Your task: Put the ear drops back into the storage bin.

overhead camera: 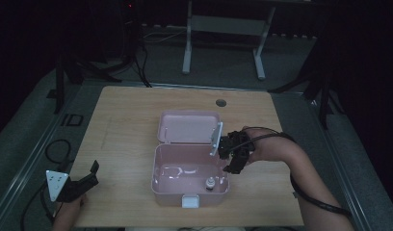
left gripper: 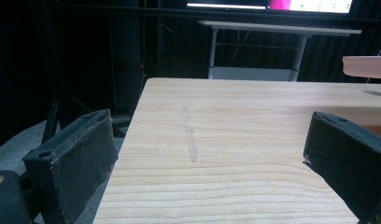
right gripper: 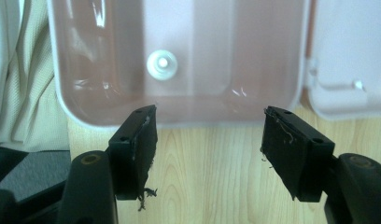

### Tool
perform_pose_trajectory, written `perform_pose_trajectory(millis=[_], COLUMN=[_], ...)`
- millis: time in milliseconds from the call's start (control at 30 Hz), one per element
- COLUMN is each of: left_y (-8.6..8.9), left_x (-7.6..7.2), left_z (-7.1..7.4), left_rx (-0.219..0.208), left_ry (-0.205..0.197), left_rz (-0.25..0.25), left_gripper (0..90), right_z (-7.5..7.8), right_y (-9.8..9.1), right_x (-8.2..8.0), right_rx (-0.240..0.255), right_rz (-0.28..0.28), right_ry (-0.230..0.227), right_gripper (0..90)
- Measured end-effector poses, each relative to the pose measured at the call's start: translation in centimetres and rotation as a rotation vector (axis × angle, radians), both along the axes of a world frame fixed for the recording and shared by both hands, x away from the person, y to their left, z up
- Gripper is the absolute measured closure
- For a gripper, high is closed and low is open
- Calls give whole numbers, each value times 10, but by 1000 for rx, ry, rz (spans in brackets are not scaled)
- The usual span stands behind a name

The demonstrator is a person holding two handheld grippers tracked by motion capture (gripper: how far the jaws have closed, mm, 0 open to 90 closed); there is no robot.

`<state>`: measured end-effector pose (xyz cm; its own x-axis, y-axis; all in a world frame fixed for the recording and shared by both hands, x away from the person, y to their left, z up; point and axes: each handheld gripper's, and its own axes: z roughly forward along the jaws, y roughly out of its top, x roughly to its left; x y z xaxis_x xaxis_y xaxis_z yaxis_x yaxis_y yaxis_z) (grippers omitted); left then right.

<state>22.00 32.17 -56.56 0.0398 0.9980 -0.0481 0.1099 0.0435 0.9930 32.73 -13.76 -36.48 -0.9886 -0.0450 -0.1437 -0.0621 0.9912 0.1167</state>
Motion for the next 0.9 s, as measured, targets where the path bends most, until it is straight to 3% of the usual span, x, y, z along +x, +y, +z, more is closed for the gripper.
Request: perform_pose_trajectory(millis=[233,267,367,433,533,600,900], left_y=[0,0,0,0,0,0,0], left_x=[0,0,0,0,0,0,0], left_z=[0,0,0,0,0,0,0], left_rx=[0,0,0,1,1,1,1], left_ry=[-1,-1,-1,-1,0,0,-2], left_rz=[0,0,0,-1,-1,0,-1], left_gripper=[24,24,24,24,24,24,24], right_z=[0,-5,-10,-16,-25,-32,-67], right_y=[-21,-26,-32,-38,-46,-51,-79], right_x=[5,6,7,7,8,9,16], right_rx=[18,15,16,23,55,64,148], right_rz=[-77,-101,-107,-110,-132,-138,-229], right_ry=[13,17,15,43,62,46,54], right_gripper=[261,212,185,139,133,133,136])
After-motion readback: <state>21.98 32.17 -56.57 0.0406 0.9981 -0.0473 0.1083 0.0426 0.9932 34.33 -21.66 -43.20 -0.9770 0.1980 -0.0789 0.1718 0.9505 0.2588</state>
